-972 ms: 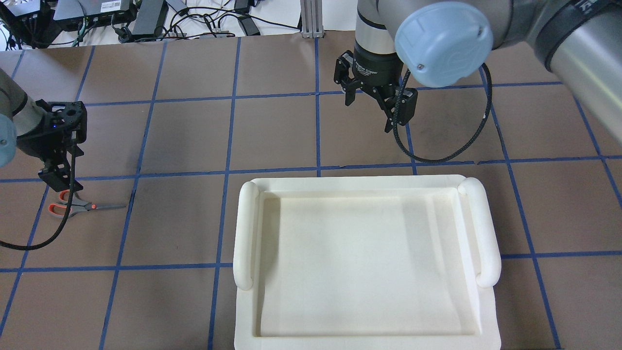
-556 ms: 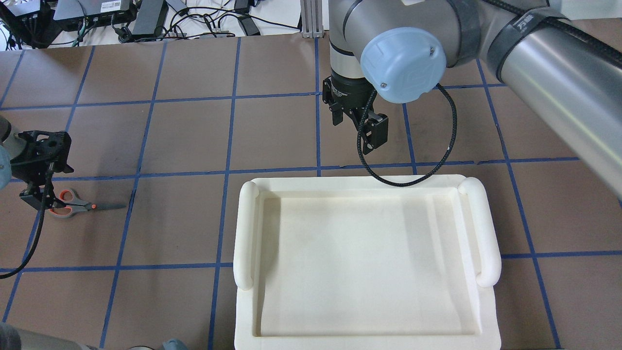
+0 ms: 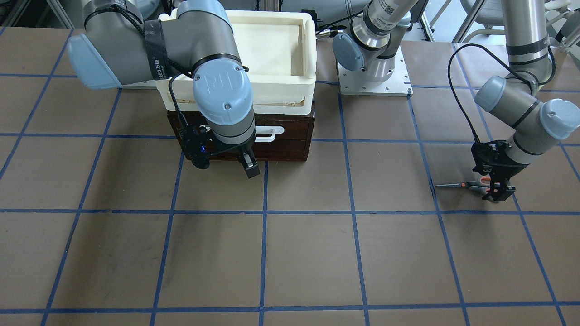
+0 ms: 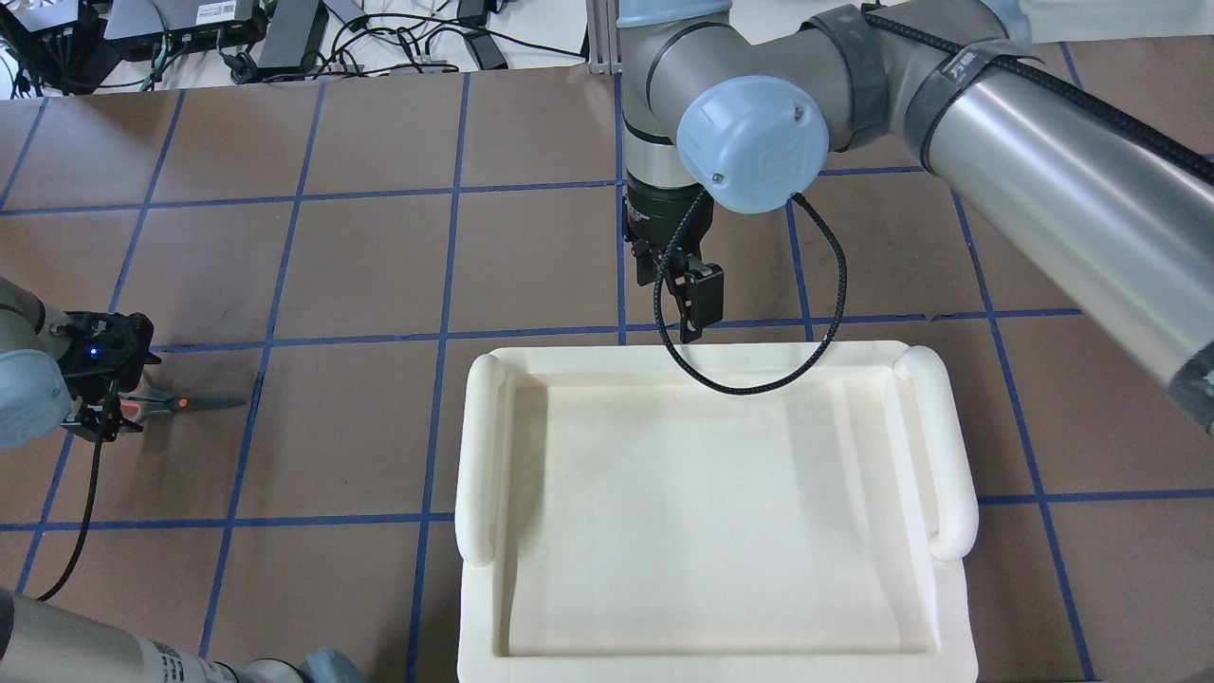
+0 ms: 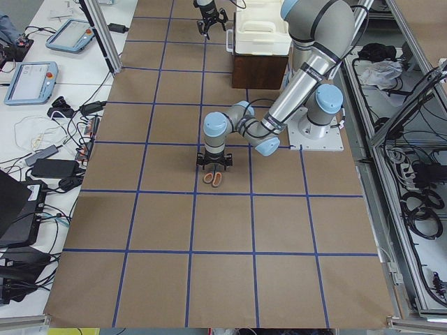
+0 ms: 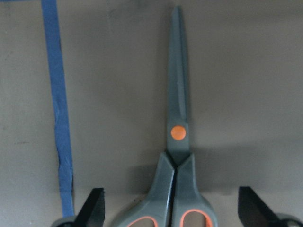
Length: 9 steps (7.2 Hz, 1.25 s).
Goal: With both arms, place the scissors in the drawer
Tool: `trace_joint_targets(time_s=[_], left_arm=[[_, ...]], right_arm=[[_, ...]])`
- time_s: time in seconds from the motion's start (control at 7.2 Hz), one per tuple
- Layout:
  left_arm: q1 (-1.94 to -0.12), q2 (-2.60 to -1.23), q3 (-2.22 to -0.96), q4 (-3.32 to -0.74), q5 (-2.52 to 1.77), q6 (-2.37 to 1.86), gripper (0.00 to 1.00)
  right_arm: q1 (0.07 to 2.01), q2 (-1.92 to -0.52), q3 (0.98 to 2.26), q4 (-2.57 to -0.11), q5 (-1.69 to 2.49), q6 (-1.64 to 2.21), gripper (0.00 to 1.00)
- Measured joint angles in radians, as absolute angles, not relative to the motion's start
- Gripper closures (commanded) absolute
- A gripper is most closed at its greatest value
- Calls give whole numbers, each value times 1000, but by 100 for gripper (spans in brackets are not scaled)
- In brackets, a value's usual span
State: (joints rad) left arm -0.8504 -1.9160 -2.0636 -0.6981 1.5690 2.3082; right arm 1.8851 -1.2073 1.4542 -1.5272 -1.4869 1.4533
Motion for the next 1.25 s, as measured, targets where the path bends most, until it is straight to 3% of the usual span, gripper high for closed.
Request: trace_joint_targets(time_s=[0.42,0.97,1.11,1.25], left_arm=[[-843,-1935,-2072,-693,1552,2324,2],[-842,-1945,-2071,-694,1548,2303,28],[-843,-1945,-2068,-694,1548,2304,29],[-843,-1945,-2066,-693,1548,2308,37]], right_arm=[[1885,-1171,1454,-1516,-1481,1504,0],[1885,-1153,1454,-1482,-1465,1546,0],[1885,-1151,1455,-1480,-1456,1555,0],[1885,-1150,1456,-1479,-1452,1559,0]])
